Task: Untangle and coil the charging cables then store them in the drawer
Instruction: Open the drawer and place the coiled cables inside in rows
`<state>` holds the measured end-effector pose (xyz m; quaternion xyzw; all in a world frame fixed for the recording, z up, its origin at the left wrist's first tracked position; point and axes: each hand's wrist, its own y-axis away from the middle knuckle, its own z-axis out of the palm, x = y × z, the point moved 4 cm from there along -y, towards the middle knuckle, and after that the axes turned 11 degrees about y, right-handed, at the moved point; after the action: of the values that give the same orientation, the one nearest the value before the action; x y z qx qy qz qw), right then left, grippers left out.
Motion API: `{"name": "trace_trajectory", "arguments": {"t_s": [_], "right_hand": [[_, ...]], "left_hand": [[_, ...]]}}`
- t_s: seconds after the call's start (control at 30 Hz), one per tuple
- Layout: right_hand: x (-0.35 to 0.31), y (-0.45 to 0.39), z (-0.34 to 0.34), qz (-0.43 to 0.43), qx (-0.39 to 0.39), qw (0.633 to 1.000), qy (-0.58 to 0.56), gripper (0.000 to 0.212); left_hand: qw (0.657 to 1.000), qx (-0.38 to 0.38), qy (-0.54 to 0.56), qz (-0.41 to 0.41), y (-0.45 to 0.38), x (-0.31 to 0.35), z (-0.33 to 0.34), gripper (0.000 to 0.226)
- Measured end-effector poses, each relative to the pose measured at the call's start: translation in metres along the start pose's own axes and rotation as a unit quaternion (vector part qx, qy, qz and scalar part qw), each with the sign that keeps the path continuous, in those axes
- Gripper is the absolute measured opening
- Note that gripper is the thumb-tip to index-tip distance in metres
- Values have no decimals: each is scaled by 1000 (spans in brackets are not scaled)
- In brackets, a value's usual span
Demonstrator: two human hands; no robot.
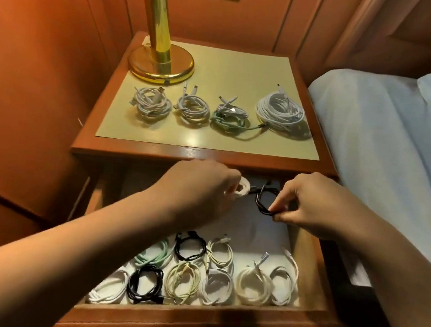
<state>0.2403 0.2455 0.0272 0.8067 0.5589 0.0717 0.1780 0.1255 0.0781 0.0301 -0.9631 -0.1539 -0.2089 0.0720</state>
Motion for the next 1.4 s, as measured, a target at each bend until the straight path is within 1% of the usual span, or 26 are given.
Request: {"name": "trace_trajectory", "arguments": {"t_s": [0.1,0.2,0.27,0.37,0.47,0.57,0.7,0.8,0.9,0.97,1.07,1.13,1.2,1.27,1.33,1.4], "right_hand": [[9,-9,15,40,-25,998,53,13],[14,-18,26,59,-29,993,99,14],[16,-23,37,68,-58,988,124,15],[16,-27,53,75,-120,981,130,16],[15,-29,64,72,-147,976,143,18],[14,-31,69,70,-163,969,172,11],[12,-34,78,73,-208,955,197,22],[9,-35,89,68,-260,941,204,33],[6,-33,97,58,-323,917,227,32],[3,-33,97,41,-331,909,248,31],[1,-30,91,34,-343,906,244,34],[-1,-28,83,30,-334,912,239,35],[-4,-27,72,28,-296,927,228,32],[-7,-28,61,30,-243,948,203,27],[-12,-31,49,28,-176,969,171,17],[-18,-33,39,14,-127,985,118,12]], "left_hand": [[997,-66,-4,-33,-12,3,42,18],[992,-115,1,-49,-18,10,78,18],[989,-137,-5,-53,-21,14,96,16],[984,-164,-24,-62,-23,14,123,14],[979,-192,-47,-50,-26,14,144,16],[972,-217,-79,-31,-33,17,153,12],[960,-265,-94,-5,-37,21,160,11],[957,-274,-98,10,-36,23,163,13],[948,-302,-94,18,-31,27,166,16],[941,-323,-95,23,-27,28,168,15],[942,-324,-86,26,-24,28,167,12],[945,-318,-73,29,-22,29,163,15],[951,-298,-68,39,-20,30,155,20],[961,-266,-63,43,-18,31,142,27],[971,-227,-56,44,-16,29,124,33],[982,-181,-42,33,-16,24,99,35]]}}
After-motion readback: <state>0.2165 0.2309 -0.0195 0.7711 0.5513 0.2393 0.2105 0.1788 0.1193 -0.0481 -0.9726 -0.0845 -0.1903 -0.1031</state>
